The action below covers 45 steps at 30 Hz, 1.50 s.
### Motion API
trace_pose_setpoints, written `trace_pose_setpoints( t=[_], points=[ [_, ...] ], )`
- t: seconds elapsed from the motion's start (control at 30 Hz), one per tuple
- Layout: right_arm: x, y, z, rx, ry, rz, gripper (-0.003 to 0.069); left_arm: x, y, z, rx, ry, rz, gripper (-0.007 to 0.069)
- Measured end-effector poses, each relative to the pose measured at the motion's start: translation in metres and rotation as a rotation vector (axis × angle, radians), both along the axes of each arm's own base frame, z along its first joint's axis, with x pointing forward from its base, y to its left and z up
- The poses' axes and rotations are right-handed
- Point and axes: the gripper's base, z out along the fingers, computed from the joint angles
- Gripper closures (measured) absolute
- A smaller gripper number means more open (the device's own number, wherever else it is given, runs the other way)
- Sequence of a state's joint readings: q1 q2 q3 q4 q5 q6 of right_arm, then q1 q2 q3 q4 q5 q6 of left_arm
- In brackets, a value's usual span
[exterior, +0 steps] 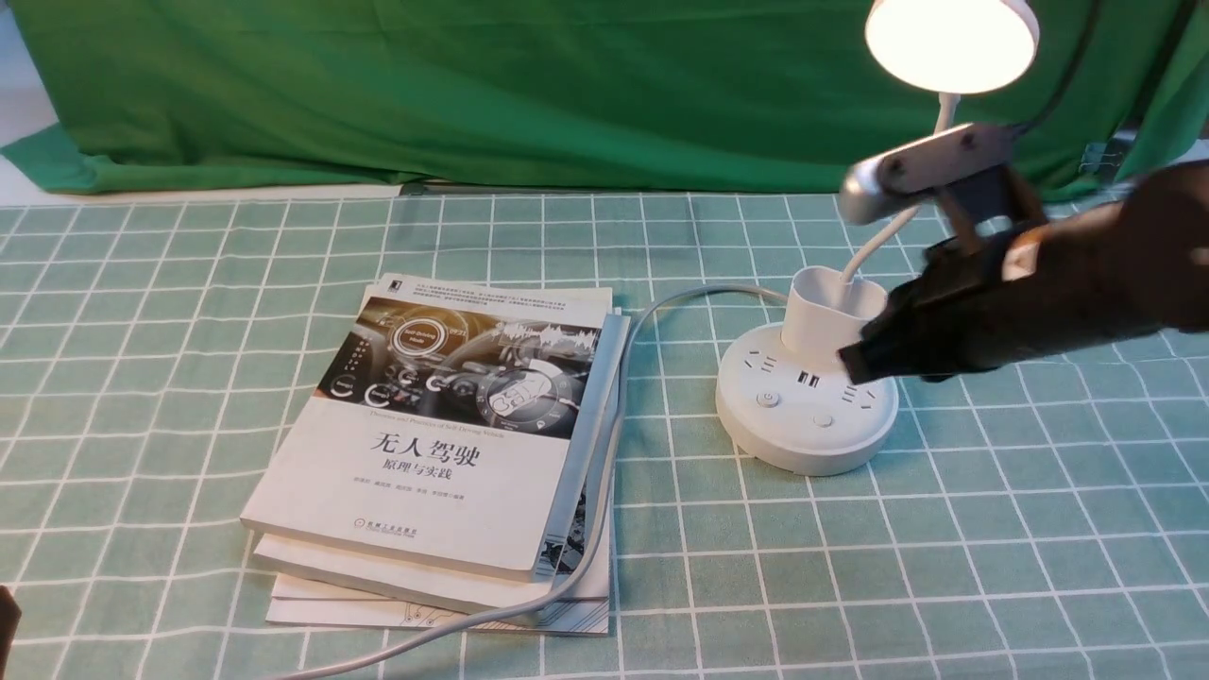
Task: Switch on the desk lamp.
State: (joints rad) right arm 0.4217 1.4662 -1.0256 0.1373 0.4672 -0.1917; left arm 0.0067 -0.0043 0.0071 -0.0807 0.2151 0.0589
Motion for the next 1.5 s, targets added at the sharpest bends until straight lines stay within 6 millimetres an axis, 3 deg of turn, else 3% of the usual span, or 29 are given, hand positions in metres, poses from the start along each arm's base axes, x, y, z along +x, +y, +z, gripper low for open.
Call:
trace_pose_setpoints(
  t=[0.07,0.2,0.33,0.5,0.53,0.67,0.87,1.33,1.5],
  points=[
    [-0.015,-0.007,0.007,0.015,-0.015,-0.007,0.0621,0.000,0.000,0.000,0.000,0.000,0.000,0.0603],
    [-0.075,-0.034,0.013,0.069,-0.096,-0.030,0.0621,0.000,0.000,0.000,0.000,0.000,0.000,0.0603],
    [-0.130,-0.061,0.025,0.177,-0.341,-0.047,0.0616,0.000,0.000,0.000,0.000,0.000,0.000,0.0603],
    [-0.173,-0.081,0.029,0.272,-0.548,-0.057,0.0613,0.000,0.000,0.000,0.000,0.000,0.000,0.0603],
    [-0.191,-0.090,0.030,0.312,-0.631,-0.059,0.0610,0.000,0.000,0.000,0.000,0.000,0.000,0.0603],
    [-0.219,-0.102,0.028,0.362,-0.757,-0.055,0.0599,0.000,0.000,0.000,0.000,0.000,0.000,0.0603],
    [-0.234,-0.109,0.019,0.371,-0.797,-0.045,0.0573,0.000,0.000,0.000,0.000,0.000,0.000,0.0603],
    [-0.233,-0.108,0.010,0.382,-0.774,-0.055,0.0530,0.000,0.000,0.000,0.000,0.000,0.000,0.0603],
    [-0.229,-0.108,-0.005,0.345,-0.758,-0.059,0.0521,0.000,0.000,0.000,0.000,0.000,0.000,0.0603]
  ],
)
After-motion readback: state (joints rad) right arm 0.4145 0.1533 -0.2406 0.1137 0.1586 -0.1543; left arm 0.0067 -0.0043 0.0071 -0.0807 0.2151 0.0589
